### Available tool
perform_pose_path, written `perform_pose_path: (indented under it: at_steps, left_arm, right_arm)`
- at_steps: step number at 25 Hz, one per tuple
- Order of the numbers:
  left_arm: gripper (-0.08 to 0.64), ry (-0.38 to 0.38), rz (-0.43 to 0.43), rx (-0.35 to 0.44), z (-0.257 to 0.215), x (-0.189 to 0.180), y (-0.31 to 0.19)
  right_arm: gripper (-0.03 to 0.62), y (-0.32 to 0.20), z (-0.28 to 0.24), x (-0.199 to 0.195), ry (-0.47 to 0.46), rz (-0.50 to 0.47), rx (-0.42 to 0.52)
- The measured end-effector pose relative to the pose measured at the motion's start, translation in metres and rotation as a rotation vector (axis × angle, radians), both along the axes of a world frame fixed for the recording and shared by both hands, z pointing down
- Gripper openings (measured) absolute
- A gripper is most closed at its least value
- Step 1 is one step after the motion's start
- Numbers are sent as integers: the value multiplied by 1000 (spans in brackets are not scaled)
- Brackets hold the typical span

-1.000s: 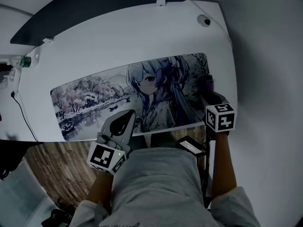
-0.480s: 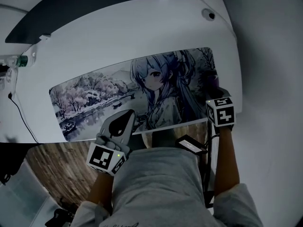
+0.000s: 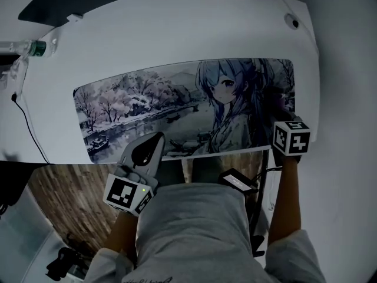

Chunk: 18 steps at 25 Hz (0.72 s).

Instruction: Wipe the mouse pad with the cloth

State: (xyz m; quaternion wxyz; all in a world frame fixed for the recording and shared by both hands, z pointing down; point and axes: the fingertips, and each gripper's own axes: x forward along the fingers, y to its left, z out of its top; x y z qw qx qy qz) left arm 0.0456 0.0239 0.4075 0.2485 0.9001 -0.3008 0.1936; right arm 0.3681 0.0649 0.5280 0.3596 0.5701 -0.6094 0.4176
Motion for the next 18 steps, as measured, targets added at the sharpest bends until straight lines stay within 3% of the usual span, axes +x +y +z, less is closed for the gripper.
perform_pose_path:
  at_steps: [18]
  left_arm:
    - [18, 11, -63, 20, -5, -143, -11]
  right_arm:
    - [51, -31, -1, -158, -66, -71, 7]
